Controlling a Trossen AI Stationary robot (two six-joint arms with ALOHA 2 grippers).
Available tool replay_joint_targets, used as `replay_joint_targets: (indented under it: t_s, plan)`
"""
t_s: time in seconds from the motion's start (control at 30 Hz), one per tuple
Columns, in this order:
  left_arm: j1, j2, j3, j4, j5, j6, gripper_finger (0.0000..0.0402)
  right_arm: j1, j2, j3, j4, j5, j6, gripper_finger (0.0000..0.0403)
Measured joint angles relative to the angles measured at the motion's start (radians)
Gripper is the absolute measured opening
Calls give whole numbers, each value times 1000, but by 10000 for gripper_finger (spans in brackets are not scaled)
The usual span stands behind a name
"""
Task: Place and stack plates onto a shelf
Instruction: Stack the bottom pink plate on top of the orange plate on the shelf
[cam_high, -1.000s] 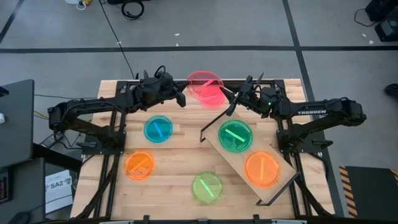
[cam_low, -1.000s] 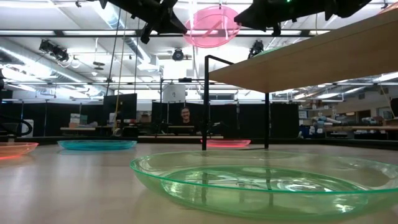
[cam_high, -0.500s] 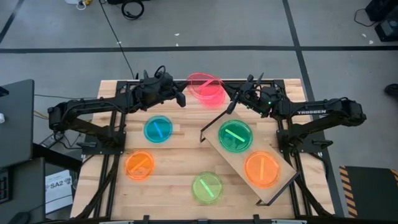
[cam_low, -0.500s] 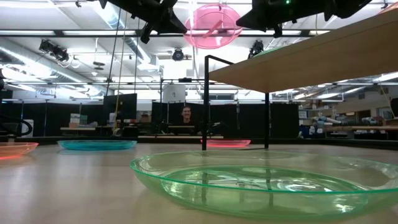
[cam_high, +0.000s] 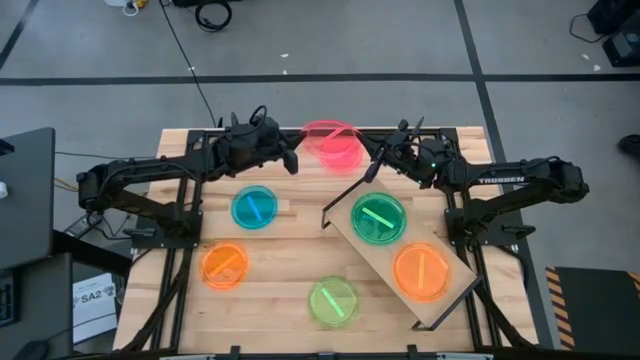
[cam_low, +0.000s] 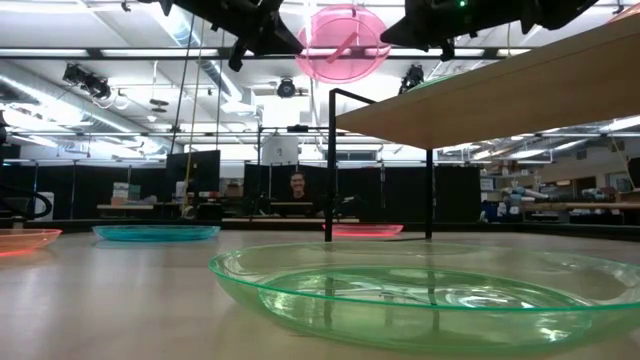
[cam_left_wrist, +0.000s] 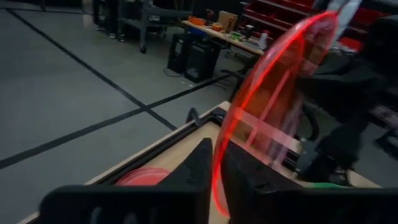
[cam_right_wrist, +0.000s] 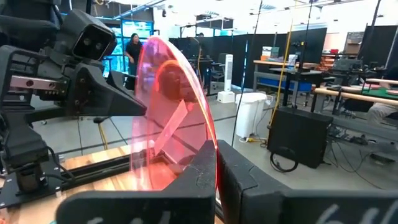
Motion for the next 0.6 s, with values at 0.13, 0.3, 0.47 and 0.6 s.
replay_joint_targets:
  t_s: [0.13, 0.3, 0.47, 0.6]
  plan:
    - [-1, 0, 0, 1, 29, 3, 72, 0, 1, 0, -2, 30, 0, 5]
    - [0, 0, 0, -9, 45, 18, 112, 0, 1, 0, 11, 78, 0, 4]
    - [-1, 0, 0, -56, 46, 18, 140, -14, -5, 0, 51, 98, 0, 4]
    - [0, 0, 0, -86, 45, 18, 155, -37, -24, 0, 48, 99, 0, 4]
